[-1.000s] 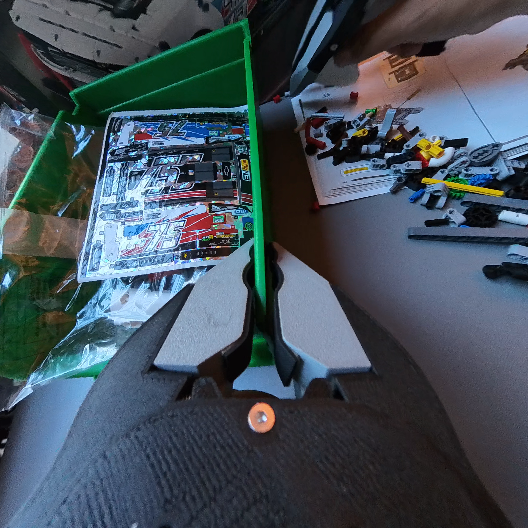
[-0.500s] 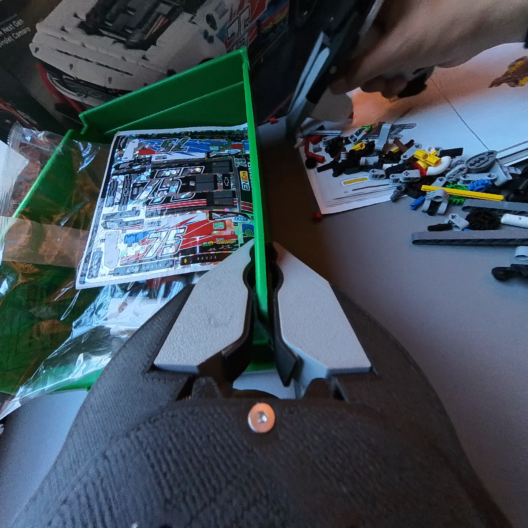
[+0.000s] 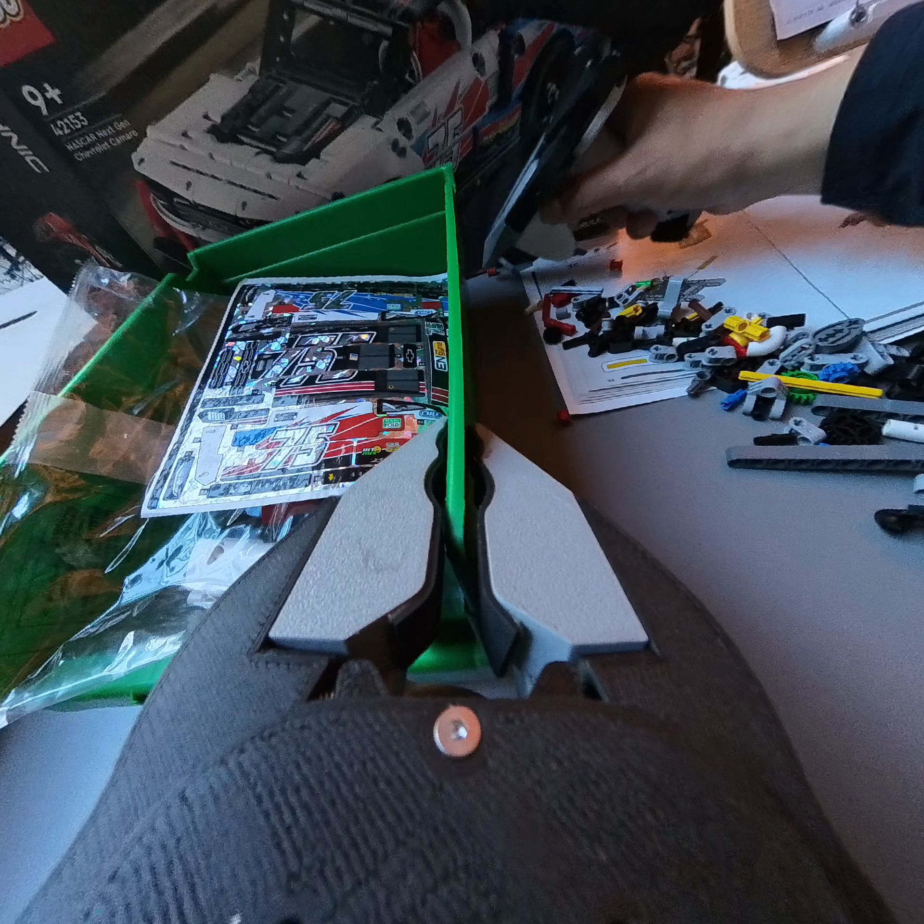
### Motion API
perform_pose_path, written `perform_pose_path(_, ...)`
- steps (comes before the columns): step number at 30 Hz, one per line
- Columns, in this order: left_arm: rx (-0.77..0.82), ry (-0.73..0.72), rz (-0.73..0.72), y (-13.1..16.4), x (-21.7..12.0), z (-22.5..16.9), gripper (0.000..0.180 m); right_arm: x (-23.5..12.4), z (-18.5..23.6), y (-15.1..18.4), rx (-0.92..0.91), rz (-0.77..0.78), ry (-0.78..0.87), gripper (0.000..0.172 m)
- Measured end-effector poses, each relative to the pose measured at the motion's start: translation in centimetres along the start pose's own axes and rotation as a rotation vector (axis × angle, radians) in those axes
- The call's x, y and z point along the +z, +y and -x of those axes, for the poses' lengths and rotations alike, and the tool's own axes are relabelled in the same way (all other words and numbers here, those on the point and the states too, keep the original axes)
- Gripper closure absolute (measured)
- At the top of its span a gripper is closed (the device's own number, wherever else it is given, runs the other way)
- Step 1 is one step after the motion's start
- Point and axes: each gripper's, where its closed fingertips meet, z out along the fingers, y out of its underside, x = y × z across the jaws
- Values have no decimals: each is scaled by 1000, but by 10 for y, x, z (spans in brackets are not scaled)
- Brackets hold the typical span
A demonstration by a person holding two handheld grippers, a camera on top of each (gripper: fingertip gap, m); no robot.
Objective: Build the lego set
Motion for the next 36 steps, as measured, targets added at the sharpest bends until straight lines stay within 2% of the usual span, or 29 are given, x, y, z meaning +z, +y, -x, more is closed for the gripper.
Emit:
perform_pose_path(5,-12,9,-15,-1,0,0,177,9,-4,7,62,9,-19,152)
perform_pose_path(6,-14,11,-17,-1,-1,0,177,9,-6,7,94,2,-27,156)
perform_pose_path(7,-14,12,-17,-1,-1,0,177,9,-8,8,118,-4,-30,167)
perform_pose_path(9,-8,12,-18,-1,-1,0,177,7,-4,8,147,-18,-100,168)
perform_pose_path(12,-9,16,-19,-1,-1,0,177,-3,26,11,163,-13,-298,168)
perform_pose_path(19,-8,14,-23,-1,-2,0,177,-56,131,32,-87,71,-667,167)
perform_pose_path(20,-10,14,-24,-1,-2,1,177,-64,141,33,-128,68,-690,163)
perform_pose_path(22,-11,15,-27,-1,-3,1,177,-73,143,28,-222,41,-645,159)
perform_pose_path(24,-12,15,-28,-1,-3,1,177,-70,120,14,-246,4,-534,161)
perform_pose_path(27,-11,14,-32,-1,-3,1,177,-53,53,-1,-193,8,-278,160)
perform_pose_path(30,-11,14,-34,-2,-3,1,177,-35,-12,0,-212,46,-24,159)
perform_pose_path(36,-10,12,-36,-2,-3,1,177,-3,-50,17,-151,127,129,160)
